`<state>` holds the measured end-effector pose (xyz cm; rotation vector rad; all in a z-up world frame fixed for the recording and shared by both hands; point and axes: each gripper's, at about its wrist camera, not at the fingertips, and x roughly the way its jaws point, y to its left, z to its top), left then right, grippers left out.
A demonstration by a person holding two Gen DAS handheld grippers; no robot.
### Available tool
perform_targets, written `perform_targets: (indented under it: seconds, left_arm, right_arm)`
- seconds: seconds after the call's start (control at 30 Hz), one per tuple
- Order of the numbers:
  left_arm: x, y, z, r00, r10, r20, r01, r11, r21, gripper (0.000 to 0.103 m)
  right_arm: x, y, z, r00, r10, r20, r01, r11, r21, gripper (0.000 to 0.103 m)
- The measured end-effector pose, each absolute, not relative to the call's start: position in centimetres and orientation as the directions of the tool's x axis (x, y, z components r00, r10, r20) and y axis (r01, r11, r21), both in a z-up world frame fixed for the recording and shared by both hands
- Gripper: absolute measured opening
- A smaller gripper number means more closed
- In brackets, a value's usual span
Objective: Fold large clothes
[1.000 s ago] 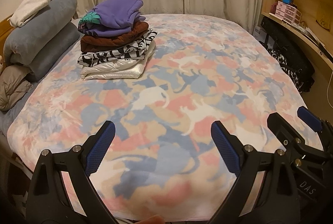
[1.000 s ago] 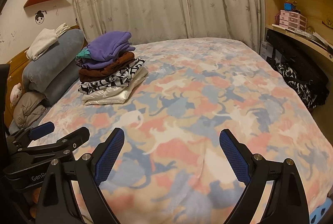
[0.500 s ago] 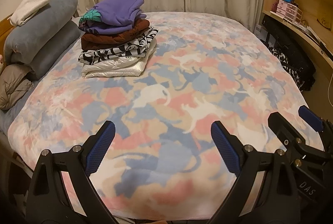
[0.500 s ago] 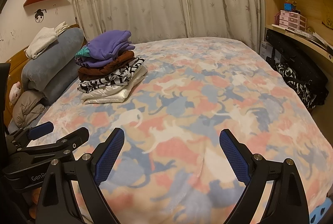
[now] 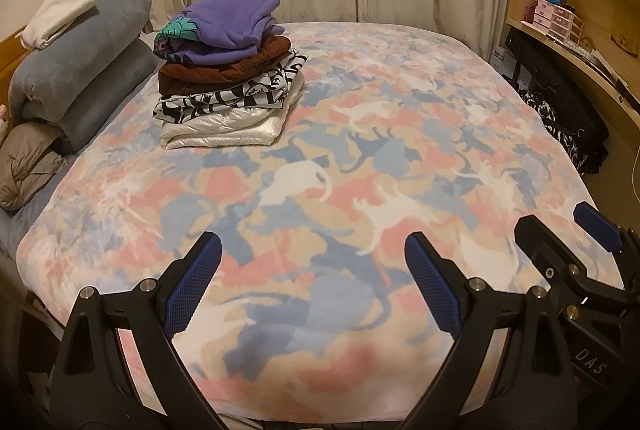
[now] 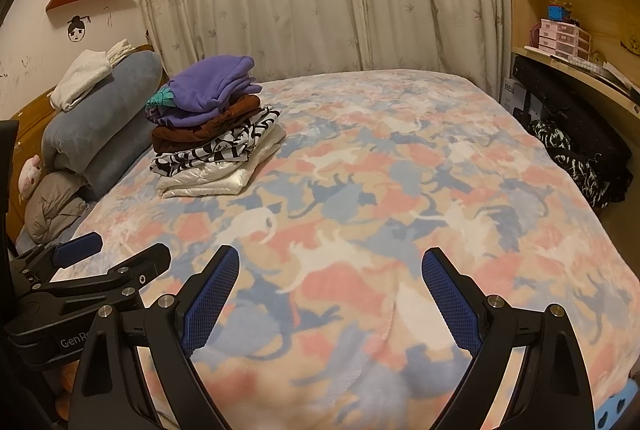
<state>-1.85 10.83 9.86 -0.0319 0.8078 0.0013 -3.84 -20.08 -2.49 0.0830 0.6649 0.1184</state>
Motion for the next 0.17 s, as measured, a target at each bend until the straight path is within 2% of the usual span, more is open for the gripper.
perform_targets:
  seconds: [0.17]
  left_arm:
    - [-1.68,11.26,9.64,0.685,-0.012,-0.728,-0.013,0.999,-0.03,0.092]
  right_arm:
    - [-4.19,-19.94,-2.49,0.78,0.133,-0.612,-0.08,0.99,0.113,0.094]
